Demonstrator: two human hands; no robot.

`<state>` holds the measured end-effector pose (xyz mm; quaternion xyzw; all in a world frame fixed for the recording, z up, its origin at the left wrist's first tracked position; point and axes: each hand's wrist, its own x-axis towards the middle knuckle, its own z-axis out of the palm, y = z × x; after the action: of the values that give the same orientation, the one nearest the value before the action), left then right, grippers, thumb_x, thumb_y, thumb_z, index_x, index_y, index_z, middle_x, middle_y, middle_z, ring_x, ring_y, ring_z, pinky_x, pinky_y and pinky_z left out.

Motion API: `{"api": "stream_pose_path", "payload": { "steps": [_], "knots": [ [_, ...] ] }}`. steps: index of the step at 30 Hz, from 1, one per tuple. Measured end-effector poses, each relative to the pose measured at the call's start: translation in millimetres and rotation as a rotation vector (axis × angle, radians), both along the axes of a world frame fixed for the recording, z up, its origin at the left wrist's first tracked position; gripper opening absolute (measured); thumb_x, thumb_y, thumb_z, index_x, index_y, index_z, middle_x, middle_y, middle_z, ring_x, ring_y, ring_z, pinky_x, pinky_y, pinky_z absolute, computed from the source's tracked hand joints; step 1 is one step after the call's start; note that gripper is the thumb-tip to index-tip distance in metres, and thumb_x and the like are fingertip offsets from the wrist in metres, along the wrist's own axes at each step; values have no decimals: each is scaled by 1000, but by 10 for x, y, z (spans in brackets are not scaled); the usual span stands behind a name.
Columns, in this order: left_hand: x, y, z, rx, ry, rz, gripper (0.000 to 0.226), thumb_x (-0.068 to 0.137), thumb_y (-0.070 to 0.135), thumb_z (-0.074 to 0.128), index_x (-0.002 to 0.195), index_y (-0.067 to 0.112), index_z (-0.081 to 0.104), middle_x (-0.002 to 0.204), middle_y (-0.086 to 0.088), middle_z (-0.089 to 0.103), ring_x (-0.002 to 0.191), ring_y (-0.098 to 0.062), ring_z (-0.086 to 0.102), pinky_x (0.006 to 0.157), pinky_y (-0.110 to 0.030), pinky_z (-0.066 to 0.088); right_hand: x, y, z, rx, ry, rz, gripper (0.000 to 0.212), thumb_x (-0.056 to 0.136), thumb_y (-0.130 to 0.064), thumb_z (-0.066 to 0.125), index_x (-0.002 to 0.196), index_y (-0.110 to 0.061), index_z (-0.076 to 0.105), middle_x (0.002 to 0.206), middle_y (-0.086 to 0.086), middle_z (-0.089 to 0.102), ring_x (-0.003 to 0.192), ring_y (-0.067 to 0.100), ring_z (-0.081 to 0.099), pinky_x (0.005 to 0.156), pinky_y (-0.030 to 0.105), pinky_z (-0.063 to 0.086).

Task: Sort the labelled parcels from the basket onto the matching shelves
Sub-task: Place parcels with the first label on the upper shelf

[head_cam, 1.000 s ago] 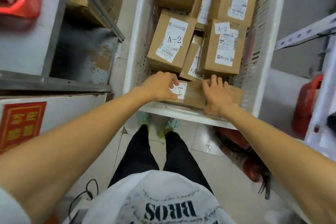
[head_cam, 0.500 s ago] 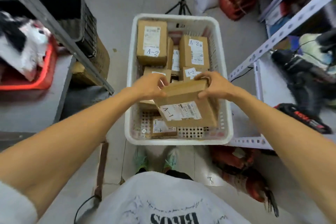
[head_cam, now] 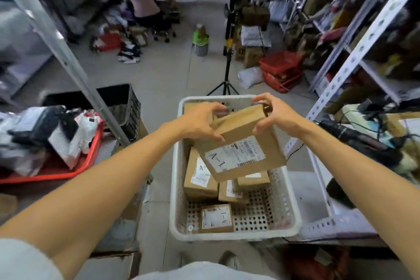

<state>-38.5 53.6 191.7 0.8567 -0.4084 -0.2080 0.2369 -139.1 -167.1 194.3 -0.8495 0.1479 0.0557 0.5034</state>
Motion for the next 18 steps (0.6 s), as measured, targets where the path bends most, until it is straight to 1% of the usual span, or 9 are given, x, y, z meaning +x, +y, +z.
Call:
{"api": "stream_pose_path", "payload": {
  "steps": [2, 3, 6, 7, 9, 12, 14, 16, 18],
  "knots": [
    [-41, -63, 76, 28, 86, -66, 111, 63, 38, 87, 149, 29, 18, 146, 6, 36, 126, -6, 36, 100, -22, 27, 133, 83, 183, 23, -13, 98, 94, 32, -24, 81, 122, -27, 51, 125, 4, 53, 112, 20, 53, 82, 32, 50],
    [-48, -82, 94, 19, 141, -82, 116, 62, 38, 88, 149, 33, 11, 144, 5, 36, 125, -9, 40, 101, -25, 33, 188, 128, 276, 28, -22, 147, 95, 32, -23, 79, 123, -25, 50, 125, 3, 54, 111, 19, 55, 84, 35, 51],
    [-24, -60, 109, -92, 277, -27, 113, 62, 33, 88, 144, 38, 10, 132, 4, 42, 113, -13, 51, 89, -27, 47, 303, 178, 449, 9, -75, 195, 94, 41, -15, 84, 128, -21, 47, 125, 2, 56, 114, 17, 55, 88, 34, 51],
    [4, -24, 94, -141, 321, 35, 112, 61, 36, 87, 144, 39, 12, 132, 3, 43, 112, -14, 53, 89, -30, 49, 324, 189, 478, -5, -120, 152, 92, 48, -15, 87, 130, -21, 46, 127, 3, 56, 117, 18, 54, 90, 33, 49],
    [58, 65, 50, -259, 444, 211, 109, 61, 41, 85, 145, 38, 16, 132, -1, 47, 111, -16, 56, 86, -33, 52, 359, 204, 474, -106, -240, -18, 86, 62, -26, 89, 134, -20, 43, 130, 4, 52, 121, 19, 51, 94, 33, 45],
    [92, 189, 16, -490, 621, 465, 94, 74, 30, 79, 146, 31, 18, 124, -3, 57, 98, -13, 63, 66, -25, 51, 361, 224, 351, -203, -247, -172, 102, 62, -40, 88, 143, -19, 31, 140, 7, 43, 126, 20, 44, 102, 37, 41],
    [93, 233, 26, -600, 677, 554, 87, 72, 35, 75, 143, 29, 27, 113, 0, 64, 92, -16, 65, 63, -29, 51, 326, 285, 231, -72, -198, -130, 109, 64, -40, 87, 148, -22, 20, 147, 7, 37, 132, 21, 41, 107, 40, 39],
    [68, 232, 42, -648, 710, 581, 74, 72, 42, 67, 139, 29, 36, 107, 3, 65, 94, -20, 65, 66, -33, 52, 295, 407, 113, 124, -180, -50, 97, 72, -31, 83, 148, -22, 22, 138, 0, 50, 123, 13, 53, 101, 32, 46],
    [28, 212, 18, -682, 689, 604, 63, 87, 39, 63, 143, 34, 34, 111, 7, 65, 97, -19, 65, 69, -34, 54, 293, 522, -8, 208, -198, -41, 83, 77, -23, 80, 142, -19, 30, 124, -4, 61, 111, 8, 61, 94, 29, 51]
  ]
}}
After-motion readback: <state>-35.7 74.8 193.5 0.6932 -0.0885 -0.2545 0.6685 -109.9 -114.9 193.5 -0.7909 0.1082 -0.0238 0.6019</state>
